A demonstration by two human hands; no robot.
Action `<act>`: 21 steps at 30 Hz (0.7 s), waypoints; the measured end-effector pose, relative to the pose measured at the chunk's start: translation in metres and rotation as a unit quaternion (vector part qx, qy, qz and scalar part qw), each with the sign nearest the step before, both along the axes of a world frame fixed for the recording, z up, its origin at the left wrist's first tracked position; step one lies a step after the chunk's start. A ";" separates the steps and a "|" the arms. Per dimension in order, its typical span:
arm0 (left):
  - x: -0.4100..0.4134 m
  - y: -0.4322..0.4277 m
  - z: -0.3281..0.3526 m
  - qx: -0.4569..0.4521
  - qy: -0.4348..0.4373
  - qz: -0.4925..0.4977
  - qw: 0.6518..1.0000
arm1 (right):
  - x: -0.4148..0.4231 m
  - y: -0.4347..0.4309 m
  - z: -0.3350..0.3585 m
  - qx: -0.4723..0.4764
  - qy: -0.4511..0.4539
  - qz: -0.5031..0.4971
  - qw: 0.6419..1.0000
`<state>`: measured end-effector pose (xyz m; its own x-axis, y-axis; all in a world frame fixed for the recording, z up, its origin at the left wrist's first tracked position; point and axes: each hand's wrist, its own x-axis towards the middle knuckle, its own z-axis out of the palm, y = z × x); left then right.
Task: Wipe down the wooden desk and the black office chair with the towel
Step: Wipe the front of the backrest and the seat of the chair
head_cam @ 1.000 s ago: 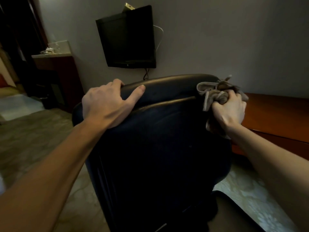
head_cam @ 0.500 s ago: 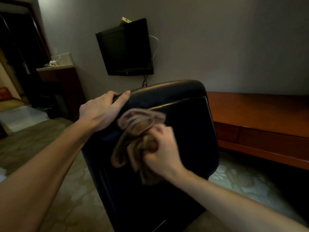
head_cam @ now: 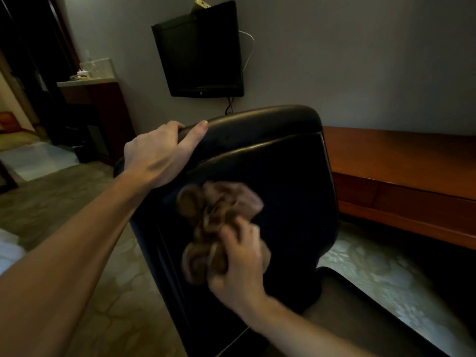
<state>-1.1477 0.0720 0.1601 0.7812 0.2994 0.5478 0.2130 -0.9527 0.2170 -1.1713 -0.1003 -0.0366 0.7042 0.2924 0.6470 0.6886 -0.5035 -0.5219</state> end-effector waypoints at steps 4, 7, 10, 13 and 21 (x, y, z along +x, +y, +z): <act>-0.001 -0.006 0.004 0.021 -0.005 -0.002 1.000 | 0.043 -0.040 0.013 0.067 -0.077 0.044 0.994; 0.003 -0.015 0.007 0.017 -0.004 0.005 1.000 | 0.110 -0.081 0.044 0.140 0.016 -0.162 0.977; 0.009 -0.020 0.007 0.024 0.016 0.002 1.000 | 0.119 -0.086 0.031 0.177 0.121 -0.226 0.950; 0.013 -0.014 0.004 0.029 -0.002 0.004 1.000 | 0.048 -0.036 -0.035 0.172 0.127 -0.207 0.955; 0.006 -0.009 -0.003 0.087 -0.041 0.002 0.995 | -0.011 -0.059 -0.113 0.255 0.208 -0.125 0.936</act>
<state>-1.1417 0.0627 0.1566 0.7304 0.1974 0.6539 0.2051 -0.9765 0.0657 -1.1821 -0.1597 -0.1494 0.9315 -0.1863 0.3123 0.2665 -0.2346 -0.9348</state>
